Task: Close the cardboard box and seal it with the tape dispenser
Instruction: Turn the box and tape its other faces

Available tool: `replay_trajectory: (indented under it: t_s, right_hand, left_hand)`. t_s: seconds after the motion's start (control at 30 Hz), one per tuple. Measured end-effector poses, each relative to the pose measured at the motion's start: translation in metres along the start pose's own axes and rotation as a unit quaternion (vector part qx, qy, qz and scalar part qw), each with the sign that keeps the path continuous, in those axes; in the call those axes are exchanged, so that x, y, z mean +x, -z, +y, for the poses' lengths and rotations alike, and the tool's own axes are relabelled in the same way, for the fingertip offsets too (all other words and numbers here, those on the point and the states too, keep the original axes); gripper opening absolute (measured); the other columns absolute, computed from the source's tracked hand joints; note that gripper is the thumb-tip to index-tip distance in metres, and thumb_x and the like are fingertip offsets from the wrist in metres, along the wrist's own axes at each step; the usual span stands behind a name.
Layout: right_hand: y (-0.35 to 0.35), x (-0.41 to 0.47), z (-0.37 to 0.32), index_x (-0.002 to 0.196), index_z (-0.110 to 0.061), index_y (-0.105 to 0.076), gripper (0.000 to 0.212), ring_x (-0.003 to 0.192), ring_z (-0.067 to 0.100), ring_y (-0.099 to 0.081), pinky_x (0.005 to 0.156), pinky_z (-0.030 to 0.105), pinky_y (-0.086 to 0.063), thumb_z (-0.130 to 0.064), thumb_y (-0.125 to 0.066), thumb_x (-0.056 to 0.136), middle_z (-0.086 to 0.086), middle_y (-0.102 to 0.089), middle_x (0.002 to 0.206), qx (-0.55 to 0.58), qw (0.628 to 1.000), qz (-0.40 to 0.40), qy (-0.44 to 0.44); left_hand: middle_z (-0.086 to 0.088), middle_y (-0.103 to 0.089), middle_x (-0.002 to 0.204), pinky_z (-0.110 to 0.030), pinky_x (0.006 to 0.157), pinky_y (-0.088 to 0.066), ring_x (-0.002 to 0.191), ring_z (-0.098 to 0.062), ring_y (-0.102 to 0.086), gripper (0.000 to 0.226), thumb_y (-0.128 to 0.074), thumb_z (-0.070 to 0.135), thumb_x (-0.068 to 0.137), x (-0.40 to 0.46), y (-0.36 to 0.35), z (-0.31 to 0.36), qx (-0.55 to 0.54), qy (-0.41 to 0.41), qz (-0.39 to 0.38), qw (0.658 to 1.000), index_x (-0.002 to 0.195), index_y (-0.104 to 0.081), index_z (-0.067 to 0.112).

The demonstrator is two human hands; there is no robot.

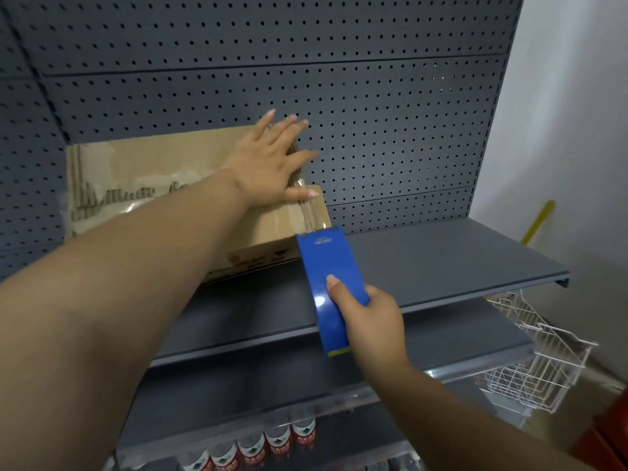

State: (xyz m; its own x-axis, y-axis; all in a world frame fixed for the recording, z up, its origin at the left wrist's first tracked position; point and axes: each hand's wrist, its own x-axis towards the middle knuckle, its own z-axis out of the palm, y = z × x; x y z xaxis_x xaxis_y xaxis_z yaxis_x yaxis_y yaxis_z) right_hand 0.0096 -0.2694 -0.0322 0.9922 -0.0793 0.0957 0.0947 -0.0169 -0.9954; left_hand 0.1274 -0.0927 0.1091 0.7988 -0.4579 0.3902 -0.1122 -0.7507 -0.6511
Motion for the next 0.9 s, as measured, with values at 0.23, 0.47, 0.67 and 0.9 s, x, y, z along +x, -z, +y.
replay_trajectory:
  t_s: [0.23,0.47,0.67,0.9]
  right_hand:
    - [-0.001,0.004,-0.008,0.068,-0.001,-0.057,0.044,0.057,0.017,-0.05,0.054,0.027,-0.039,-0.042,-0.067,0.08,0.005,-0.055,0.061,0.013,1.0,0.009,-0.005]
    - [-0.006,-0.01,0.009,0.067,-0.008,-0.056,0.036,0.056,0.018,-0.055,0.037,0.016,-0.04,-0.038,-0.066,0.082,0.007,-0.059,0.065,0.024,0.998,-0.019,-0.052]
    - [-0.007,-0.008,0.016,0.069,-0.005,-0.056,0.041,0.059,0.019,-0.052,0.057,0.03,-0.043,-0.043,-0.066,0.079,0.008,-0.057,0.065,-0.02,0.998,-0.024,-0.045]
    - [-0.01,-0.005,0.017,0.069,0.0,-0.058,0.045,0.059,0.019,-0.054,0.053,0.028,-0.044,-0.043,-0.067,0.079,0.007,-0.059,0.063,-0.023,0.999,-0.021,-0.035]
  left_hand:
    - [-0.008,-0.051,0.133,-0.038,0.104,-0.031,0.13,-0.028,-0.039,0.037,-0.042,0.033,0.096,-0.006,-0.004,0.013,-0.233,-0.095,-0.004,0.968,0.118,-0.062,0.012]
    - [-0.004,-0.039,0.147,-0.041,0.115,0.005,0.144,-0.031,-0.008,0.047,-0.026,0.046,0.097,-0.038,-0.031,0.017,-0.201,-0.182,-0.031,0.962,0.123,-0.059,0.025]
    - [-0.007,-0.05,0.137,-0.047,0.112,-0.001,0.141,-0.035,-0.02,0.06,-0.017,0.056,0.091,-0.043,-0.039,0.008,-0.135,-0.21,0.013,0.968,0.109,-0.064,0.023]
    - [-0.007,-0.027,0.149,-0.043,0.109,0.018,0.143,-0.03,0.012,0.105,0.002,0.09,0.062,-0.039,-0.032,0.0,-0.068,-0.24,-0.083,0.965,0.13,-0.044,0.024]
